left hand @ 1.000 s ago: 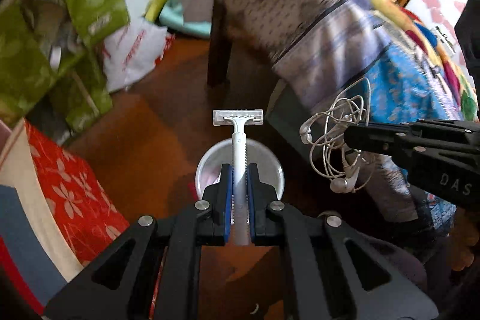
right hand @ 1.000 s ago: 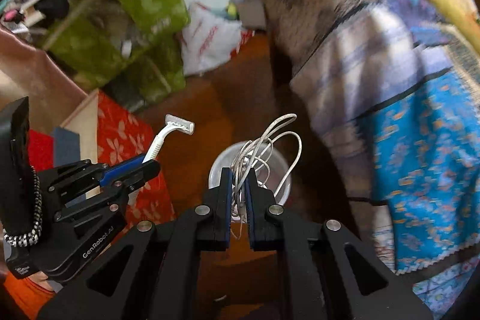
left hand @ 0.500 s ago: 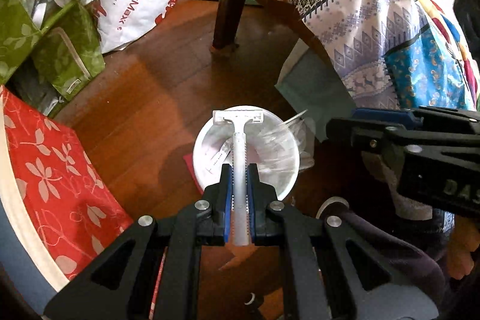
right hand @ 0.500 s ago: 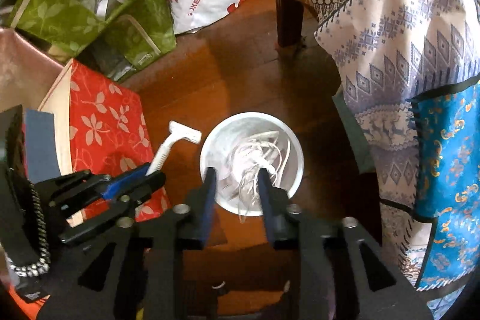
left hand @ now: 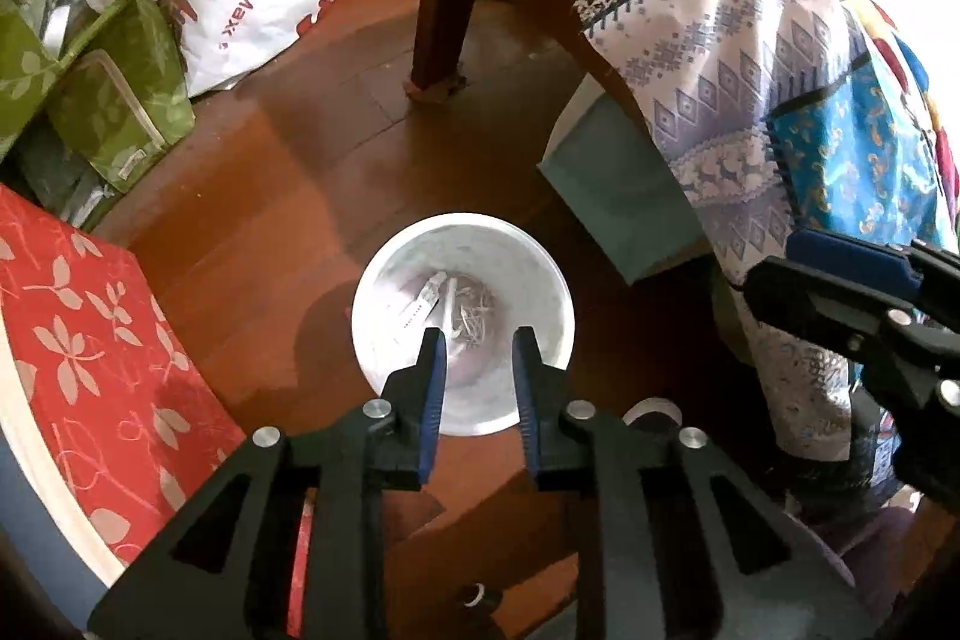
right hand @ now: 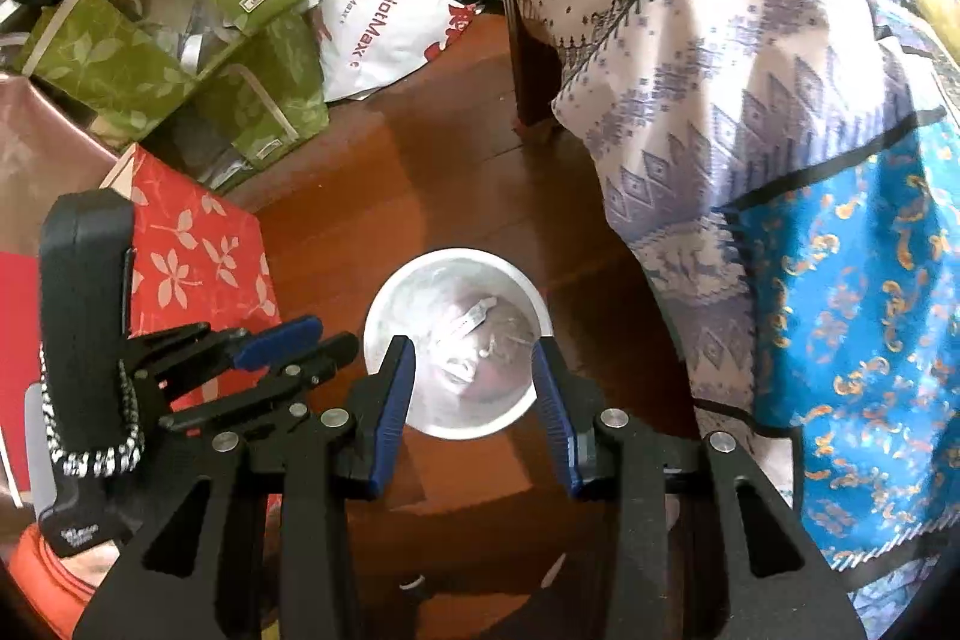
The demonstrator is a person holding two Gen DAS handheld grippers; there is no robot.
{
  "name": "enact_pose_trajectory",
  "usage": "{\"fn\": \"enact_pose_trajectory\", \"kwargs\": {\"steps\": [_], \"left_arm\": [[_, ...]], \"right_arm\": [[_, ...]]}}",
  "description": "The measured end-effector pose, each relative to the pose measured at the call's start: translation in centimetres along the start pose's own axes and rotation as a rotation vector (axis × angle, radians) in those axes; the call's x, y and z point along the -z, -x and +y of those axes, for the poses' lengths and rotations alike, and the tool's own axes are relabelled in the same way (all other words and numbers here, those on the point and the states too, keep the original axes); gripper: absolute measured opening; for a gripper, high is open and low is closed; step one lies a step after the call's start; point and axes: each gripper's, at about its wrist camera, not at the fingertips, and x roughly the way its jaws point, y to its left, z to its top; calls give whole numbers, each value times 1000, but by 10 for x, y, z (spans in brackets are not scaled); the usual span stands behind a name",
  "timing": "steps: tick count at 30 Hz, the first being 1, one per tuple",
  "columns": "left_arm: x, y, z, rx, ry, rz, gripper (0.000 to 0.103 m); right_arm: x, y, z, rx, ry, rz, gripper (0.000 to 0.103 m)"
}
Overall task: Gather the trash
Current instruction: 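Open both tools to drop the razor and earphones into the bin, then return both tools to the bed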
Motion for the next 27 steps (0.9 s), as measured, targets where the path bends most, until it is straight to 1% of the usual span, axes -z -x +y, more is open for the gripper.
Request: {"fn": "enact_pose_trajectory", "kwargs": {"steps": [6, 9, 14, 21, 27], "left_arm": [[11, 35, -9, -23, -41, -45, 22], [17, 60, -16, -42, -64, -85, 22], [26, 103, -32, -42, -93, -155, 22], [40, 167, -73, -36, -165, -277, 22], [44, 212, -122, 16, -226, -366, 23]], "right_arm": [[12, 25, -3, 4, 8, -37, 37], [18, 44, -3, 11, 9, -72, 37], [31, 84, -3, 19, 5, -148, 37], [58, 152, -13, 35, -21, -284, 37], [85, 208, -28, 79, -53, -405, 37]]}}
